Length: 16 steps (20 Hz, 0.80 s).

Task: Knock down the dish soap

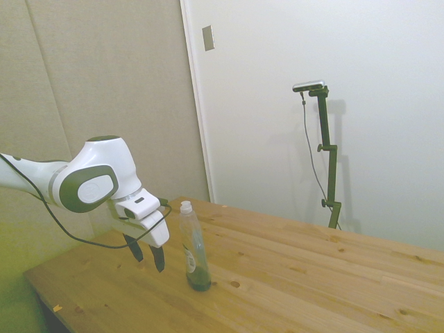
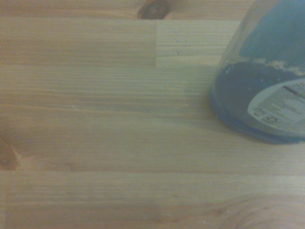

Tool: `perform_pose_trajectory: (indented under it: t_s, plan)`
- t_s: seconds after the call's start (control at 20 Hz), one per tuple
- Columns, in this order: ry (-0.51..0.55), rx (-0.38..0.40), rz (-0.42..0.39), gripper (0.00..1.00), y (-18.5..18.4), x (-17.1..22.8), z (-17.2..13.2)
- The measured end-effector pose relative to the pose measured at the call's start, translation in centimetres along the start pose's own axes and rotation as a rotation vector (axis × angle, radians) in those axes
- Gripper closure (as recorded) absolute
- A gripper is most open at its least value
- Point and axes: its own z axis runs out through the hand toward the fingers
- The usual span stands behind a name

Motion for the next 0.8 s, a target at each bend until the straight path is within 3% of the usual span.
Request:
perform_pose_trajectory:
  t_s: [0.1,0.15,0.8]
  plan:
    - [0.0,0.0,0.0,0.0,0.0,0.0,0.0]
    - [0.001,0.001,0.003,1.0,0.0,0.0,0.0]
    - [0.074,0.091,0.139,1.0,1.0,-0.9,-4.4]
